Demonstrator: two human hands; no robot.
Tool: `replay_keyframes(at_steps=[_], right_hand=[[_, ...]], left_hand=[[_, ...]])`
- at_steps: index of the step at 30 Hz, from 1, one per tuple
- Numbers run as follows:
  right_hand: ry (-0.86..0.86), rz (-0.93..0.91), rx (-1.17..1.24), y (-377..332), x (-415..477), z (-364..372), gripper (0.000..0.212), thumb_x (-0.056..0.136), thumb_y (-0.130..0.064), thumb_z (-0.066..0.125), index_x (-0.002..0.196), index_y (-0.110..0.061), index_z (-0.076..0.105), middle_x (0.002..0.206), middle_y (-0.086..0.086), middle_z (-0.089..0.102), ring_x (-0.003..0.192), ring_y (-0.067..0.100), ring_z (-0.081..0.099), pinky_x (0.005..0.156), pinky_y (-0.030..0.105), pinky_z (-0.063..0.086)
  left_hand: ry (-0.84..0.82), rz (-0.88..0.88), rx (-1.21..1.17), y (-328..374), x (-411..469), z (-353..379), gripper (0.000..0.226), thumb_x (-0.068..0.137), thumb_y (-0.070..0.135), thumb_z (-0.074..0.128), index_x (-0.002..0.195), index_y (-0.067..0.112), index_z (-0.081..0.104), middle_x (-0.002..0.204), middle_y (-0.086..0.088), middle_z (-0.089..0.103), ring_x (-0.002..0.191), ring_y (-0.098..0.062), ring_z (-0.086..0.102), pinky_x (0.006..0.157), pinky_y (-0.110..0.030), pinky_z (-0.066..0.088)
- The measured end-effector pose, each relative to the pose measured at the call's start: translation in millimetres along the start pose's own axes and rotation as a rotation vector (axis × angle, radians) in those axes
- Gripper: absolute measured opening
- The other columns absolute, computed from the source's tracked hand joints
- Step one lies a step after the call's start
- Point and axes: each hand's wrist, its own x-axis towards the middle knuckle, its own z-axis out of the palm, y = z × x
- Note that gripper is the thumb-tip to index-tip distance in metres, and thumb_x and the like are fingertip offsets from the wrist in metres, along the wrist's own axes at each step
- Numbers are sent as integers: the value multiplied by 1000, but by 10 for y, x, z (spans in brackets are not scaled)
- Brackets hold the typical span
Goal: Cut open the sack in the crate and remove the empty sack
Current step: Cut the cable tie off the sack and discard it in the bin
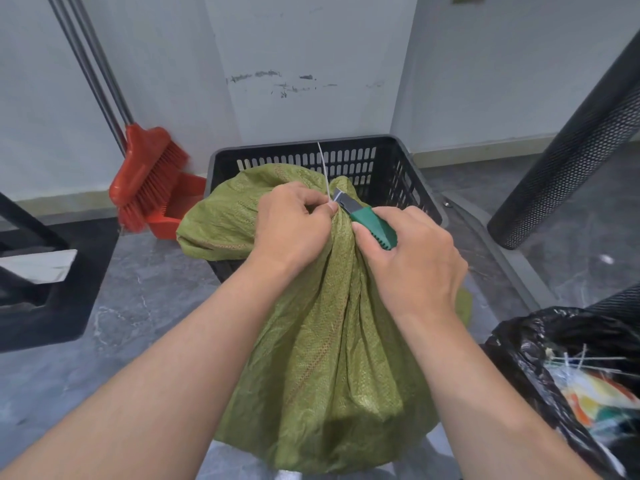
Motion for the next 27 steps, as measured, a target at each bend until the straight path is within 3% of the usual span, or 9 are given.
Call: replay_keyframes(at_steps=[7,10,12,14,17,20,24,27], right_hand=[[-17,66,3,-96,-34,66,32,90,-60,63,113,-38,70,94,-10,64,80,19,61,61,31,36],[9,188,10,-56,59,18,33,93,-57,61,114,-33,71,98,-9,67,78,17,50,65,29,31],[51,259,29,31,161,-46,35,93,-55,62,115,-29,72,101,-8,69,84,19,55,65,28,29],[85,220,84,48,162,-56,32,93,-54,63,111,-30,73,92,-14,65,82,12,56,56,24,28],[42,197,238,-42,64,48,27,95,-54,59,100,-31,71,85,-17,66,79,7,61,58,24,37],[13,211,299,-59,36,112,35,102,-54,48,90,-28,68,71,-13,63,68,6,58,59,29,37],[26,254,441,-41,93,132,53,107,-51,37,73,-17,59,57,-1,64,52,13,63,62,36,49],[-18,374,681,-47,146,130,49,107,-49,36,82,-12,58,64,2,68,42,20,61,50,35,48]], left_hand=[[-44,-28,27,49,6,-57,12,93,24,75,92,15,84,87,8,71,92,-17,67,90,-34,55],[-111,-43,1,67,-49,-80,9,92,21,76,91,14,84,90,5,76,89,-14,68,93,-31,54],[-141,-27,-19,80,-128,-90,9,92,21,77,88,15,83,84,11,74,85,-7,67,91,-27,52],[-133,-17,-51,68,-141,-112,9,92,24,77,88,20,83,85,13,73,85,-3,66,85,-23,49],[-104,-58,-168,20,-68,-151,9,92,26,76,86,25,82,83,15,77,80,1,69,75,-16,50],[-42,-94,-307,-10,-23,-148,12,91,25,78,80,28,80,80,17,77,79,7,68,83,-19,52],[-40,-77,-353,-50,2,-149,11,91,25,77,80,27,79,82,10,78,84,-13,75,89,-41,61],[-11,-47,-430,-60,15,-209,10,93,22,77,83,24,79,79,2,79,81,-21,77,84,-46,64]])
